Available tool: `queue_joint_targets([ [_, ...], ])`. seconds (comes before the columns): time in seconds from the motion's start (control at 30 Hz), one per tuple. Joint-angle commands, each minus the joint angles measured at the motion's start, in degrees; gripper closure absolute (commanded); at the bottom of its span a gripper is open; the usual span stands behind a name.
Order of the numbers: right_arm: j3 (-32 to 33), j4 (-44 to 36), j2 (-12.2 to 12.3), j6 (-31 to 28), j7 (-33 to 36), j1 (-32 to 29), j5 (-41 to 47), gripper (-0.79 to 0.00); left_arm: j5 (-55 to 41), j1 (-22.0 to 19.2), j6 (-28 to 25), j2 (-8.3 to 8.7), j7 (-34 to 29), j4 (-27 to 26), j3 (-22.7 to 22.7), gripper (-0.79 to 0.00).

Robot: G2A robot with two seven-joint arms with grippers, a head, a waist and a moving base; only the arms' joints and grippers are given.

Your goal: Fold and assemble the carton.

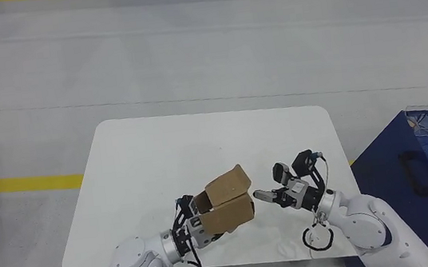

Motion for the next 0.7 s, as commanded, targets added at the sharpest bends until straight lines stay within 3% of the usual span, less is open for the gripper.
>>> queue_joint_targets([
  [0.0, -0.98, -0.01, -0.14, 0.00, 0.13, 0.55, 0.18, -0.785, 0.20, -0.18, 0.14, -0.06, 0.06, 0.00, 0.34, 0.000],
  [0.67, -0.40, -0.17, -0.32, -1.08, -1.43, 1.31, 4.80, -0.785, 0.23, -1.39, 0.60, -0.40, 0.16, 0.81, 1.38, 0.000],
])
